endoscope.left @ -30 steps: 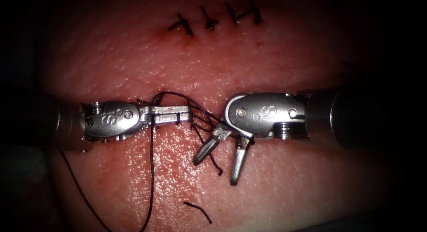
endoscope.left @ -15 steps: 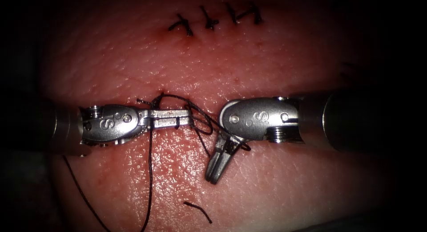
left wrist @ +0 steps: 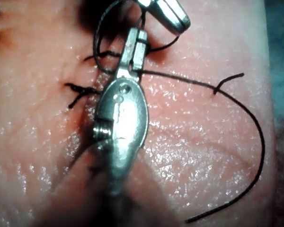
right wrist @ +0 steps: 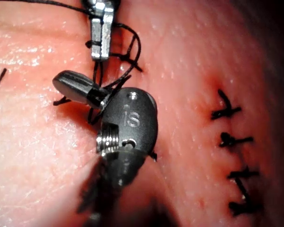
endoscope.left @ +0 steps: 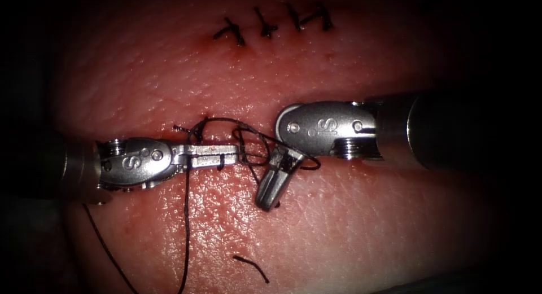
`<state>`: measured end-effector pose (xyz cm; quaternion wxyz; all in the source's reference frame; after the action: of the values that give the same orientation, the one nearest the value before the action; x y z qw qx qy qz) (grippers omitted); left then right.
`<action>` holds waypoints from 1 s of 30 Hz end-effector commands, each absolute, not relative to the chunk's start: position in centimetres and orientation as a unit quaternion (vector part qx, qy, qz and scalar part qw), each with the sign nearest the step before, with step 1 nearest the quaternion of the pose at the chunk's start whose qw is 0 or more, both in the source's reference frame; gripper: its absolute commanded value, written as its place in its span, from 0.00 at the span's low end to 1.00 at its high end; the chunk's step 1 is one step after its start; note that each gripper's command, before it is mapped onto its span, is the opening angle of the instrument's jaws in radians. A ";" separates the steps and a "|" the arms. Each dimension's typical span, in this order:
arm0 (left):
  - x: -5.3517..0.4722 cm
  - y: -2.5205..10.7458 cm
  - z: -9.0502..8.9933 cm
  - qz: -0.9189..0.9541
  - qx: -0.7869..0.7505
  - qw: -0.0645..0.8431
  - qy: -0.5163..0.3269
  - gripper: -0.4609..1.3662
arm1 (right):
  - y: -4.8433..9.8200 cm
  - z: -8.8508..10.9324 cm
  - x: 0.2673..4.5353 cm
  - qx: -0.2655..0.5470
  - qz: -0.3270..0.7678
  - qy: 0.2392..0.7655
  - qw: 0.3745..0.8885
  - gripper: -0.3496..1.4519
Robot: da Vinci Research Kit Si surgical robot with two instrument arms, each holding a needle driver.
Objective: Wound Closure
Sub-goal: Pick up the short end of the suture, then pull upward with right hand and downward with left end-effector and secure knot
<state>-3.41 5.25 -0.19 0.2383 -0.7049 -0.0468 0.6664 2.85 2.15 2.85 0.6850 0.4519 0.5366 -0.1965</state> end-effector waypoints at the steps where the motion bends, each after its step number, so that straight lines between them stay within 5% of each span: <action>1: -3.41 5.2 -0.2 0.666 -0.707 0.233 -0.051 0.06 | 2.2 2.8 2.85 0.449 -0.183 0.542 0.686 0.00; 30: -3.46 4.3 -1.0 0.662 -0.721 0.199 -0.057 0.06 | 2.9 3.4 2.89 0.407 0.006 0.572 0.712 0.00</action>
<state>-3.47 4.30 -1.04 0.1999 -0.7203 -0.0563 0.6619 2.89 2.86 3.45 0.7126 0.4100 0.5693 0.0108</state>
